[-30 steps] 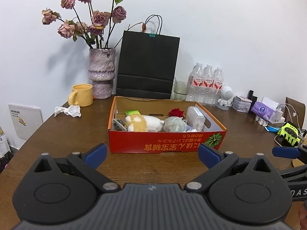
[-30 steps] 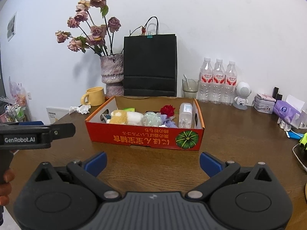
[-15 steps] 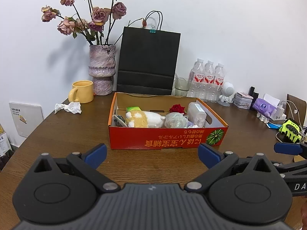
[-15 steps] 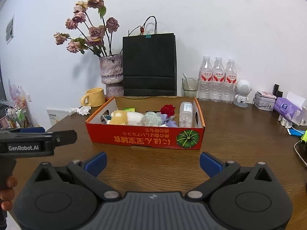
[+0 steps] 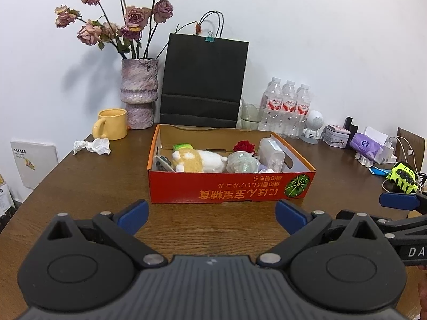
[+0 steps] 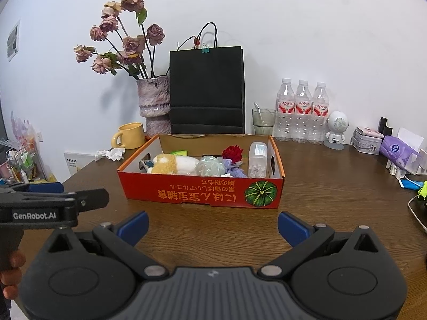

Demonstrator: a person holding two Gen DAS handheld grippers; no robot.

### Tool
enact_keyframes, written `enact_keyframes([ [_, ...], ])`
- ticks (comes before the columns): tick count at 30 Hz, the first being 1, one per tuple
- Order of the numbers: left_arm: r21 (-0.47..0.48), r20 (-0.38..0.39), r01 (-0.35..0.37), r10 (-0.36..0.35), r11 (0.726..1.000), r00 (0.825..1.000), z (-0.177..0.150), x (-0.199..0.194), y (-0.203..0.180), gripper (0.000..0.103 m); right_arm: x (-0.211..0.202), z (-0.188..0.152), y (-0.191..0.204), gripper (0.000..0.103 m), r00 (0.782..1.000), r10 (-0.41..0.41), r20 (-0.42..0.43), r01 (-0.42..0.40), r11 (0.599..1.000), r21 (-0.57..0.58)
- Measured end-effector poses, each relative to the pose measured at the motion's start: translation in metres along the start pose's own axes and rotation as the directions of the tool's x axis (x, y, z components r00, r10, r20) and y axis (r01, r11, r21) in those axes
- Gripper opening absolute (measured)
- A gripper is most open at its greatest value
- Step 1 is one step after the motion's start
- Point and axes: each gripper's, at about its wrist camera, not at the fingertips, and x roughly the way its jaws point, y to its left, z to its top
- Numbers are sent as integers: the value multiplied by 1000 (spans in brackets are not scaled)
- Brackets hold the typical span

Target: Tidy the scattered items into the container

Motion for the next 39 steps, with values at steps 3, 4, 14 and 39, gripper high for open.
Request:
enact_keyframes([
  [3,7,5,-1,1,1000,1000,0,-1,-2,103,0,0,0,103,1000,2,1,-2,1000,-1],
  [4,7,5,-1,1,1000,1000,0,-1,-3,103,0,0,0,103,1000,2,1,-2,1000,-1],
  [14,15,10,9,-9,1000,1000,-2,-1,-5,103,0,0,0,103,1000,2,0,-2,1000,0],
  [39,15,-3,28,-28,1000,1000,-8,4,-11,103,1,-5,1,103,1000,5,-5,-5,1000,6],
])
